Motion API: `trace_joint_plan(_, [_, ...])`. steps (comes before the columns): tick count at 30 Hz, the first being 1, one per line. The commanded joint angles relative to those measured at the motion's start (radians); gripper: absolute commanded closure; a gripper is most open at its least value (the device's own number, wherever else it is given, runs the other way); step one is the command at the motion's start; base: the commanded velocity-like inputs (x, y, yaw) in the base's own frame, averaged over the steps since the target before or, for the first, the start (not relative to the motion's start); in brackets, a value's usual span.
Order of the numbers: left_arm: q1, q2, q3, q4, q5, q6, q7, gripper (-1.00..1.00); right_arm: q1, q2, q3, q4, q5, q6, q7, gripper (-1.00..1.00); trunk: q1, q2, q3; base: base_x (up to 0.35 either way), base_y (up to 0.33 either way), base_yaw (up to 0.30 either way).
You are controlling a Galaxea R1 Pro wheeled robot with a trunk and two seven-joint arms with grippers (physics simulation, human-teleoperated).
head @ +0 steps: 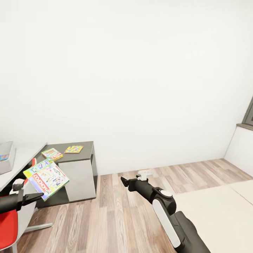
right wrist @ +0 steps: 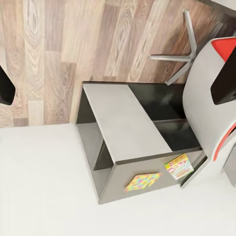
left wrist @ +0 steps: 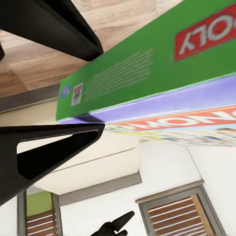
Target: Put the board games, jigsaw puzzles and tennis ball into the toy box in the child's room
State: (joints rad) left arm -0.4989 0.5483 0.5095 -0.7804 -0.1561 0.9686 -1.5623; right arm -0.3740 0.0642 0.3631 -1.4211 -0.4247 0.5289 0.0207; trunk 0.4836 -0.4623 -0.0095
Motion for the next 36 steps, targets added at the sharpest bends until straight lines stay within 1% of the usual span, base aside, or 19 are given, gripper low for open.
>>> trace_joint_plan(1, [-0.001, -0.001, 0.003, 0.000, -0.009, 0.010, -0.009, 1.00, 0.000, 0.000, -0.001, -0.001, 0.000, 0.005, 0.002, -1.00, -0.003, 0.006, 0.003, 0.325, 0.006, 0.216])
trace_joint_plan(4, [-0.001, -0.001, 0.003, 0.000, -0.009, 0.010, -0.009, 1.00, 0.000, 0.000, -0.001, -0.001, 0.000, 0.004, 0.002, -1.00, -0.014, 0.027, 0.016, 0.325, 0.003, 0.197])
trace_joint_plan(9, [-0.001, -0.001, 0.003, 0.000, -0.008, 0.010, -0.009, 1.00, 0.000, 0.000, -0.002, -0.002, 0.000, 0.005, 0.002, -1.00, -0.034, 0.062, 0.033, 0.325, 0.001, 0.057])
trace_joint_plan(13, [-0.001, -0.001, 0.003, 0.000, -0.008, 0.010, -0.009, 1.00, 0.000, 0.001, -0.003, -0.002, 0.000, 0.007, 0.002, -1.00, -0.034, 0.062, 0.033, 0.325, 0.000, 0.142])
trace_joint_plan(19, [-0.001, -0.001, 0.003, 0.000, -0.004, 0.008, -0.009, 1.00, 0.000, 0.001, -0.002, -0.001, 0.000, 0.009, 0.001, -1.00, -0.034, 0.062, 0.033, 0.276, 0.000, 0.267])
trace_joint_plan(29, [-0.001, -0.001, 0.003, 0.000, 0.001, 0.005, -0.009, 1.00, 0.000, 0.001, -0.001, -0.001, -0.002, 0.010, 0.001, -1.00, -0.034, 0.062, 0.033, 0.033, 0.005, 0.285])
trace_joint_plan(36, [-0.001, -0.001, 0.005, 0.000, 0.001, 0.005, -0.009, 1.00, 0.000, 0.000, -0.001, -0.001, 0.000, 0.010, 0.001, -1.00, -0.034, 0.062, 0.033, -0.029, 0.200, 0.286])
